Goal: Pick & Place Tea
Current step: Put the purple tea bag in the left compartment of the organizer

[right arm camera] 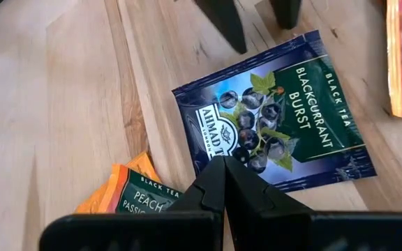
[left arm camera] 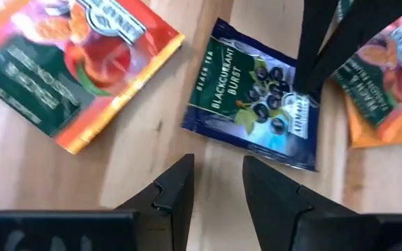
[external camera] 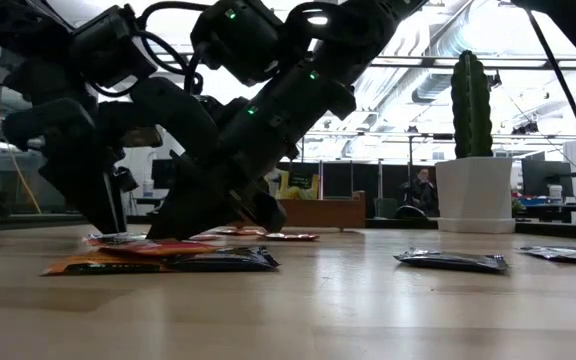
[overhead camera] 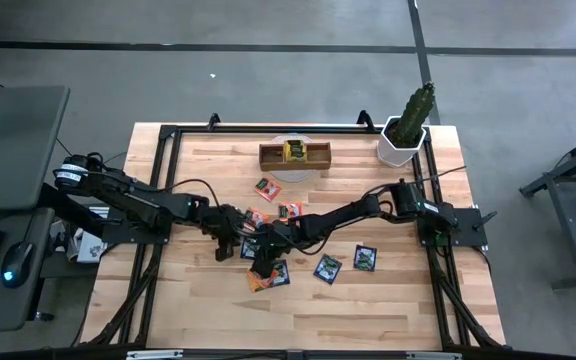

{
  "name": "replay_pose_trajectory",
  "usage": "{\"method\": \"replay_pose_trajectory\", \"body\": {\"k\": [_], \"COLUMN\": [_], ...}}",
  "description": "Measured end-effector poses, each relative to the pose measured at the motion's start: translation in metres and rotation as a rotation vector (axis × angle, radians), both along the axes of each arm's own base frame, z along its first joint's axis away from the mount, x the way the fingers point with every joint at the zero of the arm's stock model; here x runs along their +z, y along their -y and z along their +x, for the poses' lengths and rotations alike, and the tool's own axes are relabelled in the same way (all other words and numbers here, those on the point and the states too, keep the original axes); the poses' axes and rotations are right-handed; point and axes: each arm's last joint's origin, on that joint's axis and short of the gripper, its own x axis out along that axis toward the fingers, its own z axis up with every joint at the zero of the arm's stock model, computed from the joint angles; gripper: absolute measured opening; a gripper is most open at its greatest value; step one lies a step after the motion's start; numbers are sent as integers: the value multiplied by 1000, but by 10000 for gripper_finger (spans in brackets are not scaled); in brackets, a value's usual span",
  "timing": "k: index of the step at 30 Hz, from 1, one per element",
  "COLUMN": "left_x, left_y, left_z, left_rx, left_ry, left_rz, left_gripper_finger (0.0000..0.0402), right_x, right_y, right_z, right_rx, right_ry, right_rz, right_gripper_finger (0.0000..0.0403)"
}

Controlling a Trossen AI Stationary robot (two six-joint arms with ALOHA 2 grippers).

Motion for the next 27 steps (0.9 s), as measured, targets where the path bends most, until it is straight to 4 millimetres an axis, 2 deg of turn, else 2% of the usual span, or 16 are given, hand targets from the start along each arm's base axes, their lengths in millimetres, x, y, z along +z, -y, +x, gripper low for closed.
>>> {"method": "replay_pose_trajectory", "body": {"k": [5,10,15,20,27], "left_x": [0,-2,-19,-29,-33], "left_y": [1,-4,-23,-31,-31], "left_z": [-1,-1,-13,-30,-35], "left_rx": [88,91,111,199,302], "left_ry": [-30,-40,67,248,221], "left_rz": [-94,-170,-327,-461,-507], "left_gripper_finger": [122,122,122,122,122], "right_x": [0,-1,-1,-1,-1], "right_y": [0,0,-2,-3,-3], "right_z": [0,0,-1,-1,-1], "right_rx": [-1,-7,-9,-5,-4], "right_ry": [-1,-2,-1,0,1], "right_rz": [-2,-10,-23,-32,-41], "right_gripper_finger": [0,0,0,0,0]}}
